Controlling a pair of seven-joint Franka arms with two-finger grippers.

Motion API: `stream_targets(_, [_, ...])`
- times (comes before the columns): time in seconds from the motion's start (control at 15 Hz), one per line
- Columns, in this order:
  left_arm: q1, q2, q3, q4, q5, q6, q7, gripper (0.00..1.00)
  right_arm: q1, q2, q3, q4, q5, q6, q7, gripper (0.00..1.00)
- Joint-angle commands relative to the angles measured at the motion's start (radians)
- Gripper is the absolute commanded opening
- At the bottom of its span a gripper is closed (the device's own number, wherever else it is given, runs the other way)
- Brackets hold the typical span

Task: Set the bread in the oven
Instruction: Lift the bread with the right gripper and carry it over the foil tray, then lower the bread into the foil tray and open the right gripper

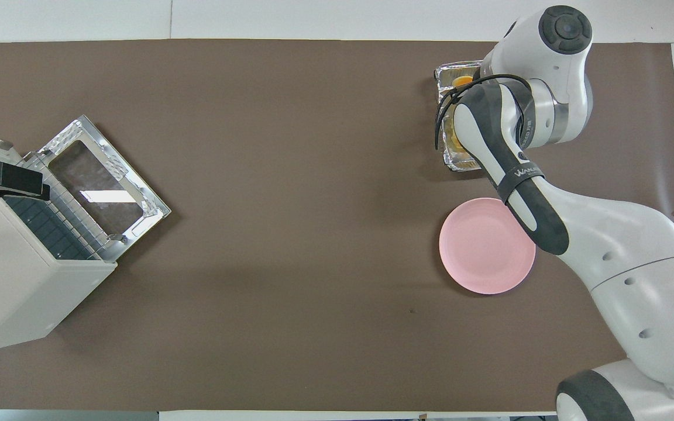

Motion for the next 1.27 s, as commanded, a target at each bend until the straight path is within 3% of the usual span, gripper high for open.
stream_targets(0.0, [-0.001,-0.012,0.005,0.001,-0.003,-0.016,0.003,1.0,-0.006,-0.028,0.005,-0.03,0.017,0.001,-0.031,0.0])
stream_targets(0.07, [-0.001,-0.012,0.005,0.001,-0.003,-0.016,0.003,1.0,-0.006,-0.028,0.005,-0.03,0.017,-0.003,-0.029,0.09])
stream_targets(0.13, [-0.001,-0.012,0.005,0.001,-0.003,-0.016,0.003,1.0,-0.006,-0.028,0.005,-0.03,0.018,-0.003,-0.028,0.83])
stream_targets(0.2, [-0.001,-0.012,0.005,0.001,-0.003,-0.016,0.003,1.0,-0.009,-0.031,0.005,-0.027,0.018,-0.011,-0.028,1.0])
stream_targets(0.8, [-0.001,-0.012,0.005,0.001,-0.003,-0.016,0.003,1.0,-0.022,-0.052,-0.001,0.051,0.009,-0.204,-0.028,1.0])
stream_targets(1.2, [-0.001,-0.012,0.005,0.0,-0.003,-0.016,0.003,1.0,-0.04,-0.06,-0.007,0.017,-0.062,-0.143,-0.097,1.0])
